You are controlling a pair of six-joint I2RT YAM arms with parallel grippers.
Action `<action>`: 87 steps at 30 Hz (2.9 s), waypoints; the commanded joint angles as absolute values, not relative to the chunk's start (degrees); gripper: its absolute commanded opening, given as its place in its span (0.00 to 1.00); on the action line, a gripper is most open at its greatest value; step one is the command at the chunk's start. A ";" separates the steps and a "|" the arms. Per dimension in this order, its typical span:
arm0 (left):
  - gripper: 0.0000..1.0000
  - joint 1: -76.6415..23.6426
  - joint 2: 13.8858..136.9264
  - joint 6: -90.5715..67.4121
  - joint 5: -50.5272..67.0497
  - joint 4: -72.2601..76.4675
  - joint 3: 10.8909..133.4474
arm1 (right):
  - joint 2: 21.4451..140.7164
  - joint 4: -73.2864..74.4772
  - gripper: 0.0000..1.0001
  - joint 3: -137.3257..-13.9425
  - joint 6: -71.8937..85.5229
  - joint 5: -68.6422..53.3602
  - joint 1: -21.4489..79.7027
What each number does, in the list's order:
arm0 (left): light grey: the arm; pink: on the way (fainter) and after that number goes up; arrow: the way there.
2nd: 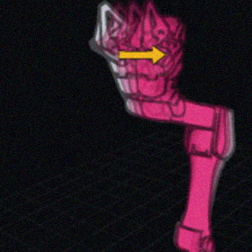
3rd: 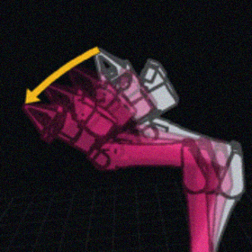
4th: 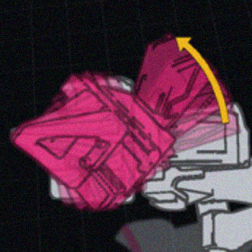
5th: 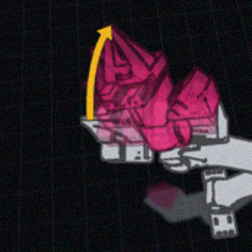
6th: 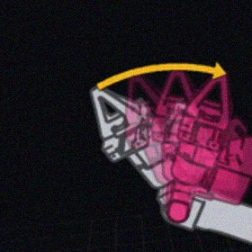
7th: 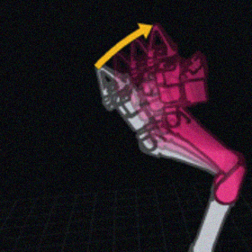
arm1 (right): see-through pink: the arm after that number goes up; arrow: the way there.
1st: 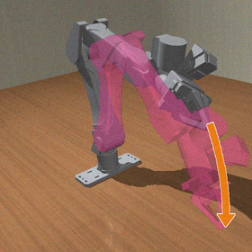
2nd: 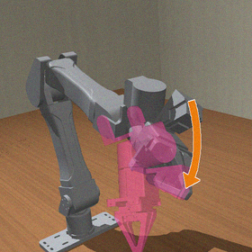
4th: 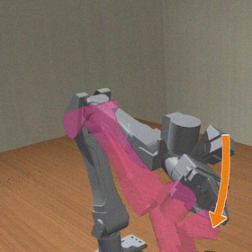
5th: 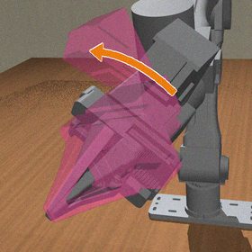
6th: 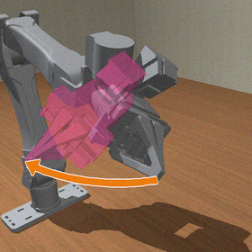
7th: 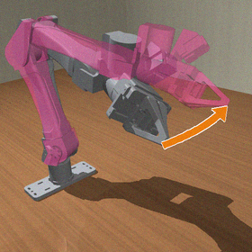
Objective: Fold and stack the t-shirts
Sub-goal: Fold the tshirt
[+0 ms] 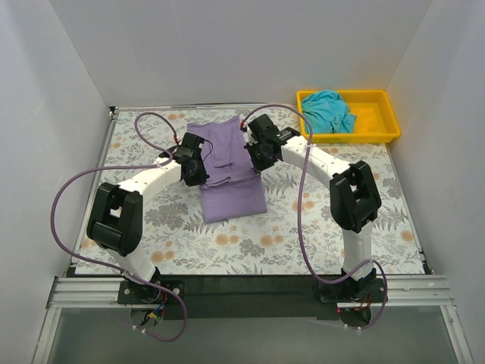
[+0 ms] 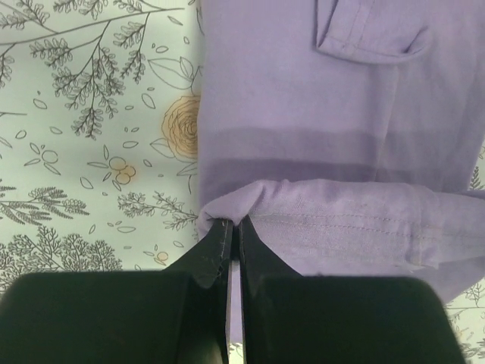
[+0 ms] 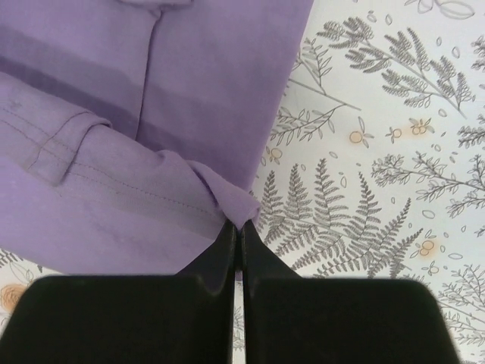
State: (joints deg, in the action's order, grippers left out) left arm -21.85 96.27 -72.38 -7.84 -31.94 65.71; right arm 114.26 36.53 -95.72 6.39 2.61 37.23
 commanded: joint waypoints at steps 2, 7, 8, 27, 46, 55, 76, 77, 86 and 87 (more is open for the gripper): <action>0.00 -20.92 96.24 -70.66 -11.07 -27.43 65.66 | 115.05 32.35 0.01 -95.54 4.66 4.04 36.21; 0.00 -20.31 97.21 -71.01 -11.95 -25.40 64.25 | 117.33 31.29 0.01 -95.45 4.66 3.52 36.04; 0.00 -20.30 97.21 -71.02 -11.87 -25.05 63.99 | 117.68 31.12 0.01 -95.54 4.75 3.34 36.04; 0.75 -20.21 93.96 -70.49 -11.51 -25.22 63.72 | 114.54 26.90 0.37 -93.26 6.94 3.25 36.12; 0.17 -30.32 80.07 -84.55 -0.53 -18.03 46.68 | 112.76 10.29 0.32 -83.58 16.96 -12.04 42.28; 0.16 -32.78 86.31 -84.29 -0.09 -13.62 44.12 | 119.44 8.17 0.31 -86.48 17.93 -13.54 42.19; 0.22 -33.31 83.14 -84.64 -2.28 -20.65 44.72 | 124.55 7.65 0.34 -101.52 19.16 -13.44 31.47; 0.24 -33.14 83.41 -84.20 -2.63 -21.35 46.82 | 121.93 7.65 0.34 -98.82 18.55 -13.97 31.20; 0.27 -26.20 91.75 -77.35 -3.43 -21.53 56.94 | 103.91 5.54 0.36 -77.54 17.93 -17.84 30.94; 0.27 -25.32 94.28 -76.73 -3.43 -21.45 58.78 | 102.76 5.19 0.36 -74.47 18.02 -17.93 30.94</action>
State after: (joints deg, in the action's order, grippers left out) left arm -27.18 90.67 -80.23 -2.02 -20.58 55.46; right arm 107.35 8.10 -79.13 18.28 -15.97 30.57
